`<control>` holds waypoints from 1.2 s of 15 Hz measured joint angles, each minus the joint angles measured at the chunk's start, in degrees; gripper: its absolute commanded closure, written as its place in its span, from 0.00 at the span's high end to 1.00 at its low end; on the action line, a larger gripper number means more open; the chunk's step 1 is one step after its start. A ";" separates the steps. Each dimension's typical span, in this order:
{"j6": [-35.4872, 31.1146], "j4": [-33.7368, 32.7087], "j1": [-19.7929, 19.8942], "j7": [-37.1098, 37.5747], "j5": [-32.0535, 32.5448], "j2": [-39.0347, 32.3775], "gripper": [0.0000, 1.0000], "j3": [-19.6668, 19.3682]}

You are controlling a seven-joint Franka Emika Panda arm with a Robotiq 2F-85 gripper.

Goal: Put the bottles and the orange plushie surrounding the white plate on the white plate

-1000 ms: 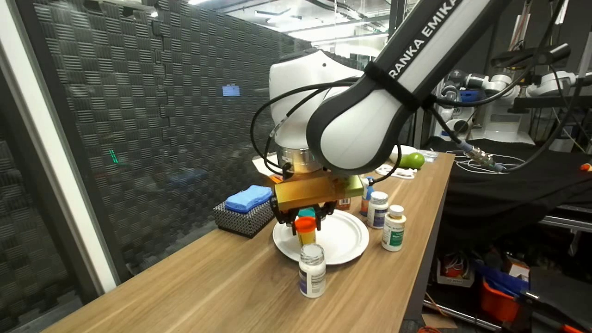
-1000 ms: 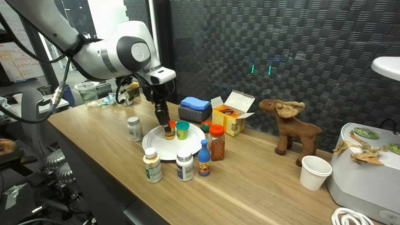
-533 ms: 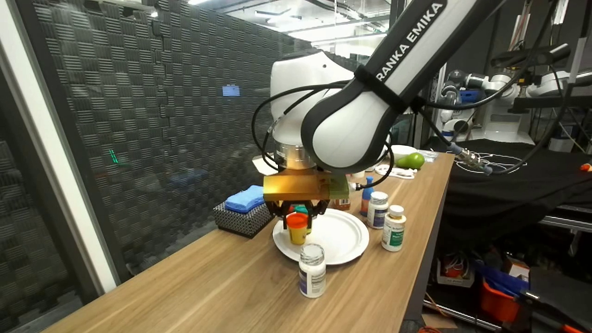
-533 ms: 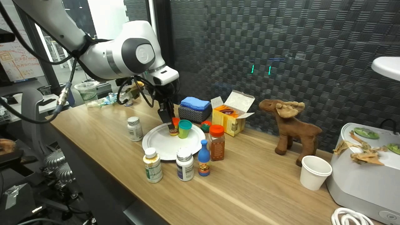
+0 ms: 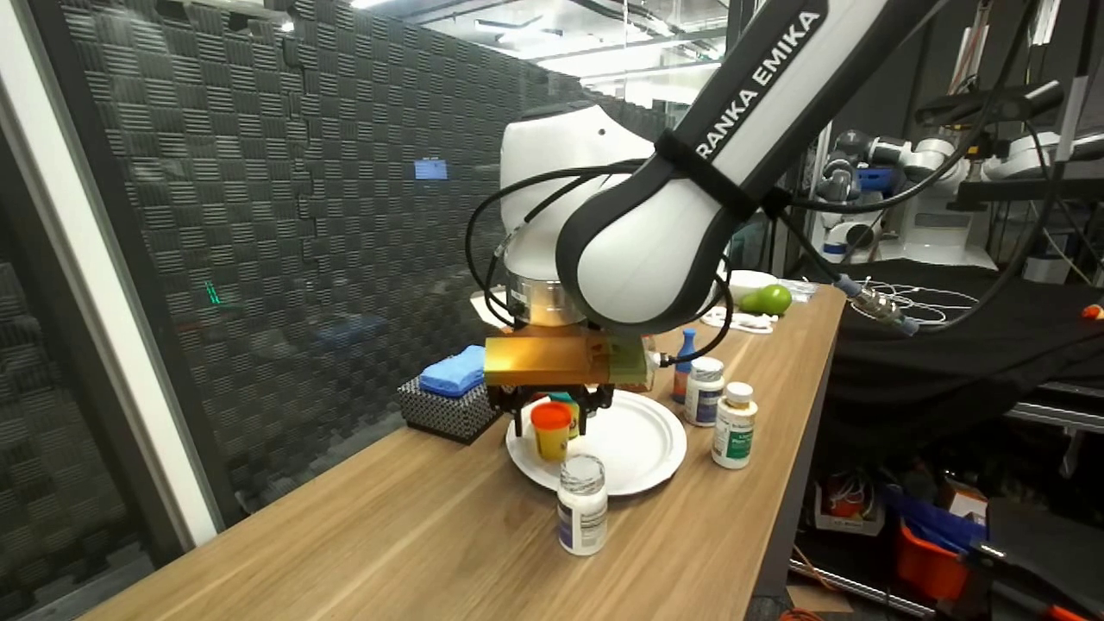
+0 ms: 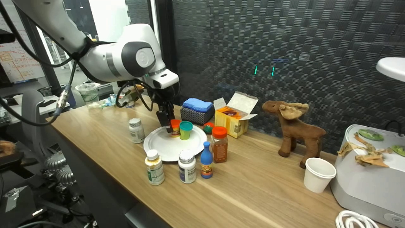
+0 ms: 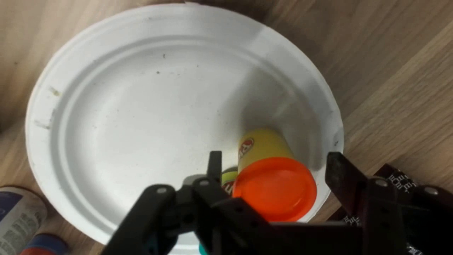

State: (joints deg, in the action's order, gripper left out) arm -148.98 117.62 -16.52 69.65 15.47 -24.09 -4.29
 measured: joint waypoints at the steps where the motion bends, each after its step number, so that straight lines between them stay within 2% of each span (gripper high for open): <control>1: 0.00 0.01 -0.27 0.00 0.00 0.04 1.00 0.02; 5: 0.60 0.05 -2.03 0.80 2.22 2.09 1.00 -0.28; 9: 7.00 1.67 -3.71 1.36 5.26 7.38 1.00 0.52; 13: 10.86 6.61 -3.53 1.63 5.35 13.61 1.00 4.14; 18: 10.11 13.40 -2.50 1.52 1.68 18.69 1.00 9.18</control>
State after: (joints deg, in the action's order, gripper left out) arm -138.87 131.02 -19.02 71.17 17.15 -5.40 4.89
